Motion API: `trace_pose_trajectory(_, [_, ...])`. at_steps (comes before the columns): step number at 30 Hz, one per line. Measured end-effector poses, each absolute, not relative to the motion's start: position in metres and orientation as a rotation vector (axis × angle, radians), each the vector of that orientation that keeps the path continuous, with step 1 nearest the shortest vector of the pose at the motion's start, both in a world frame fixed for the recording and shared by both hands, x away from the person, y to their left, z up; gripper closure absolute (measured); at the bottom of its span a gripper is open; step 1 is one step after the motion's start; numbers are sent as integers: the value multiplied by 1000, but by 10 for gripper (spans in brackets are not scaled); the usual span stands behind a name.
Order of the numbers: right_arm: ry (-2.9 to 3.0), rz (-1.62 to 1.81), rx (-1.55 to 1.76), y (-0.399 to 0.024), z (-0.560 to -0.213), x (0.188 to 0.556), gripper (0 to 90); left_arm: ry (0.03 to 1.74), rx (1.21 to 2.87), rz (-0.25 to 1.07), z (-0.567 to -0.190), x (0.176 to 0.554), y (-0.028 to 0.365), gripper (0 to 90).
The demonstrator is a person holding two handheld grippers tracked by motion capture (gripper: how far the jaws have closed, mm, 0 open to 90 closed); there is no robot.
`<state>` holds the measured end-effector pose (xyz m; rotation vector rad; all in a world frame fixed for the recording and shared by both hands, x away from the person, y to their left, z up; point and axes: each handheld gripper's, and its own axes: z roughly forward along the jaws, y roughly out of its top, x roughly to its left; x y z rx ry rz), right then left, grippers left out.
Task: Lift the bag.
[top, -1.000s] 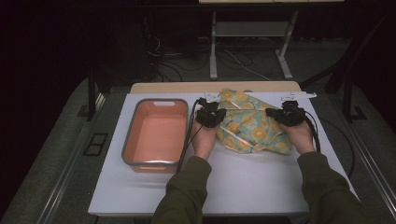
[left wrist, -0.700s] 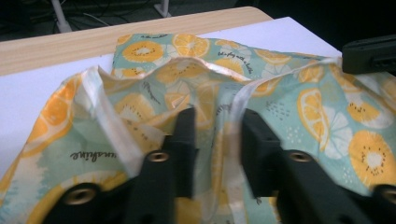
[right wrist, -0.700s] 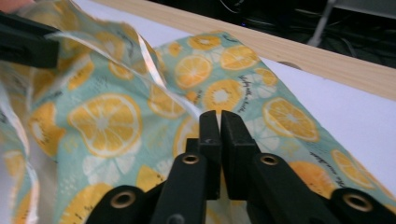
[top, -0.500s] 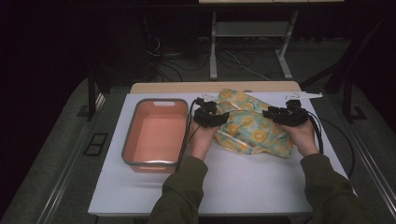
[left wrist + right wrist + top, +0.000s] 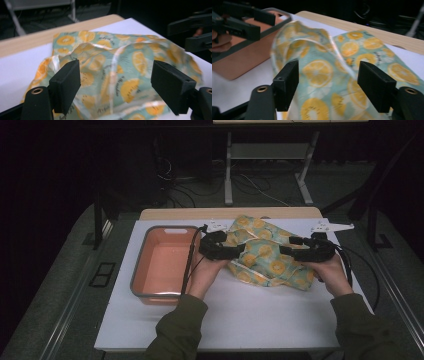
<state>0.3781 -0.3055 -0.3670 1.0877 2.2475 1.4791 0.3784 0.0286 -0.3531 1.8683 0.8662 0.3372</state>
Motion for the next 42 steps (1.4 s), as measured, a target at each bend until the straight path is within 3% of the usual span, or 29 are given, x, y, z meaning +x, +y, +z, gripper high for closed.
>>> trace_pose_trajectory(16, [2271, 1522, 968, -299, -375, 330, 199, 708, 1893, 294, -354, 317, 105, 134])
trace_pose_trajectory(24, [2291, 1487, 918, -301, -388, 305, 183, 672, 1884, 289, -364, 292, 146, 77])
trace_pose_trajectory(34, [2273, 1460, 928, -309, -401, 280, 163, 690, 1889, 288, -378, 280, 173, 0])
trace_pose_trajectory(42, [2295, 1429, 940, -313, -410, 273, 163, 691, 1887, 280, -384, 276, 181, 0])
